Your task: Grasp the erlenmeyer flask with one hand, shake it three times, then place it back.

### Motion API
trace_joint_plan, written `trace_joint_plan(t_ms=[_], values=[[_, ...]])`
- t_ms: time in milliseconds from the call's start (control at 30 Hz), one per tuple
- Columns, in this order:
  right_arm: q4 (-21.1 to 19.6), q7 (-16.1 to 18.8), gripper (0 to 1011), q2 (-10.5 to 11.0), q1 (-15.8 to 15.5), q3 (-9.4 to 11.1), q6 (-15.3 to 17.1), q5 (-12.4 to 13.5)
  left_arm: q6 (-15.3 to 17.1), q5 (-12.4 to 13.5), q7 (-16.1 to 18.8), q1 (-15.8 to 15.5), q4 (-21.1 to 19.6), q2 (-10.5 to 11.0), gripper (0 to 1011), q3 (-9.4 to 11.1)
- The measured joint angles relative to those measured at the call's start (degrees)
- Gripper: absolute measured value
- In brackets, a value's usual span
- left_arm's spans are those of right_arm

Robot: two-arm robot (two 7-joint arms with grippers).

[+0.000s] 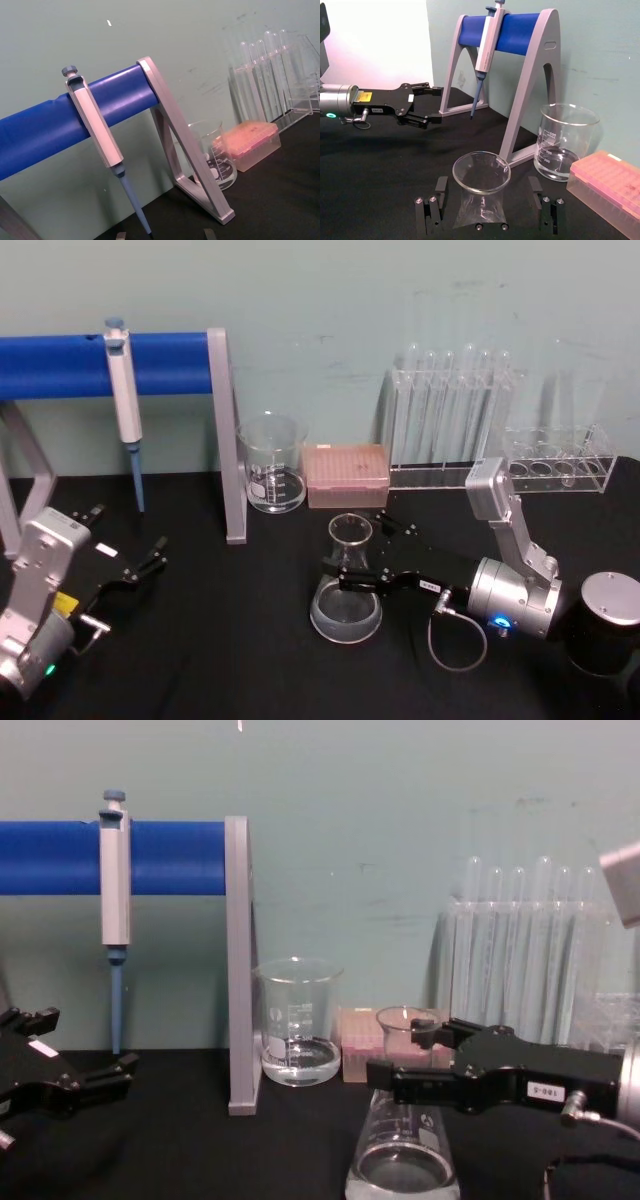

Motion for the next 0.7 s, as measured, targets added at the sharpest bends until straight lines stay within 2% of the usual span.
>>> trace_joint_plan(t_ms=[167, 300, 433, 600, 700], values=[[0.0, 0.0, 1000, 0.0, 0.0, 0.0, 0.0, 0.0, 0.0, 0.0, 0.0, 0.0, 0.0, 0.0, 1001, 0.0], [0.0, 0.0, 942, 0.0, 0.0, 0.0, 0.0, 0.0, 0.0, 0.0, 0.0, 0.0, 0.0, 0.0, 1001, 0.0], [-0.1, 0.0, 821, 0.0, -0.1, 0.0, 0.0, 0.0, 0.0, 0.0, 0.0, 0.0, 0.0, 0.0, 1001, 0.0], [0.0, 0.0, 735, 0.0, -0.1, 0.0, 0.0, 0.0, 0.0, 0.0, 0.0, 0.0, 0.0, 0.0, 1001, 0.0], [0.0, 0.0, 595, 0.0, -0.1, 0.0, 0.0, 0.0, 0.0, 0.0, 0.0, 0.0, 0.0, 0.0, 1001, 0.0]])
